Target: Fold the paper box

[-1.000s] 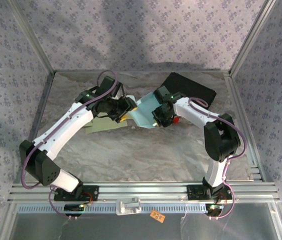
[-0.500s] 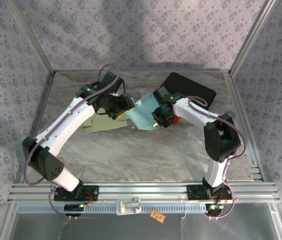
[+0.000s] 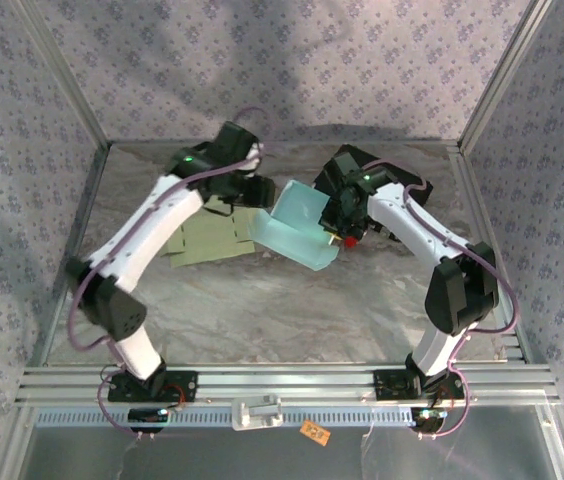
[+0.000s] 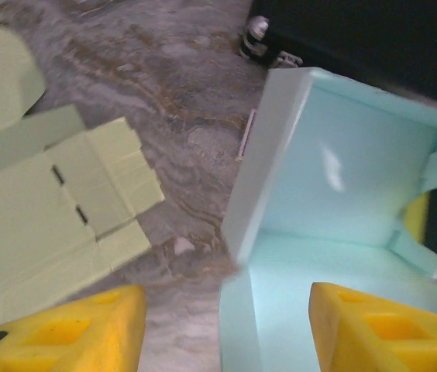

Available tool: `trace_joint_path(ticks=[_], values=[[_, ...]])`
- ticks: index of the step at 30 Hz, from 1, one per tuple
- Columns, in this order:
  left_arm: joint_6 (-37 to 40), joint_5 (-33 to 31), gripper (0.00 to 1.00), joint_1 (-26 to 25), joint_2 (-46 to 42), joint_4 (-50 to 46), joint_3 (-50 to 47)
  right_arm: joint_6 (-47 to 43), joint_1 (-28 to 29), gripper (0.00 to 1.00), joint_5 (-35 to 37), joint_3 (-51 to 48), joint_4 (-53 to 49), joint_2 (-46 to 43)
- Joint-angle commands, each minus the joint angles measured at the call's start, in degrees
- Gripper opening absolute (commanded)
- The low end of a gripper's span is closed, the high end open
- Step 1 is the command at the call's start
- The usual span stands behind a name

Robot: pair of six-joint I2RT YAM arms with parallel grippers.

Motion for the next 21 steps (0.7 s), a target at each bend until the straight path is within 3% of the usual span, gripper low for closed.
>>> trace_joint_path(ticks=[1,12,21], values=[[11.73,-4.86,0.58,-3.54,4.33,0.79,6.19,-5.55,-0.41,0.00,-3.87,2.84,-6.50,1.54],[15.99,-19.38,0.52,-7.89,12.24,-0.50,10.93,-5.29,-0.38,0.00,-4.51,2.79,-6.06,0.38],[14.92,-19.55,0.44,-8.60,12.98,-0.95,9.24,-4.24,-0.46,0.00,-4.65,3.38,-5.32,0.27]])
